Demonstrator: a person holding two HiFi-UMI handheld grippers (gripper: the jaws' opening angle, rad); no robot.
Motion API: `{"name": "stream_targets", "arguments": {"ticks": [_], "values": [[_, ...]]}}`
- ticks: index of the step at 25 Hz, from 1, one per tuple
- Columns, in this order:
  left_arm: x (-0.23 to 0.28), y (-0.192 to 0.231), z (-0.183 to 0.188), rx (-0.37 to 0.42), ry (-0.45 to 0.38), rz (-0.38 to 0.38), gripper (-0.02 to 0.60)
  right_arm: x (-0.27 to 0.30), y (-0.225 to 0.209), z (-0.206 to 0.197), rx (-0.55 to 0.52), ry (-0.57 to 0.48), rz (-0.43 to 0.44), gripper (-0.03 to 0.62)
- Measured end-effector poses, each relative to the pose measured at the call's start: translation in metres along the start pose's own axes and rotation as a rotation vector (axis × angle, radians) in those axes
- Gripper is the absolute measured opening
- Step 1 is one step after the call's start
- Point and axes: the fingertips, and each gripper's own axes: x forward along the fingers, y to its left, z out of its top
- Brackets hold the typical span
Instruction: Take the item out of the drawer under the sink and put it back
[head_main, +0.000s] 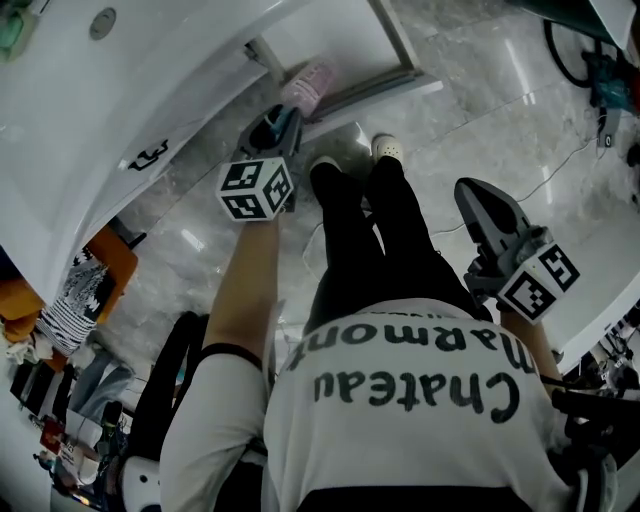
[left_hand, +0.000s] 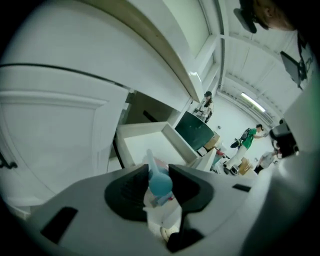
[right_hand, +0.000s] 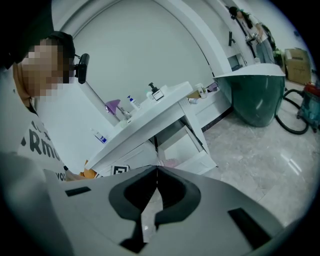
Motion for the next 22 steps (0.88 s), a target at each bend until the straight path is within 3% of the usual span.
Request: {"name": "stream_targets", "arguments": {"ticks": [13, 22], "values": [[0.010, -0.003, 0.042, 0.143, -0.064, 0.127, 0.126, -0.015, -0.010, -0.009, 0.043, -0.015, 0.004, 0.011], [0.014, -0.018, 0.053, 0.233, -0.103, 0.126, 0.115, -0.026, -0.017, -0.016, 0.072, -0.024, -0.006, 0.011]]}}
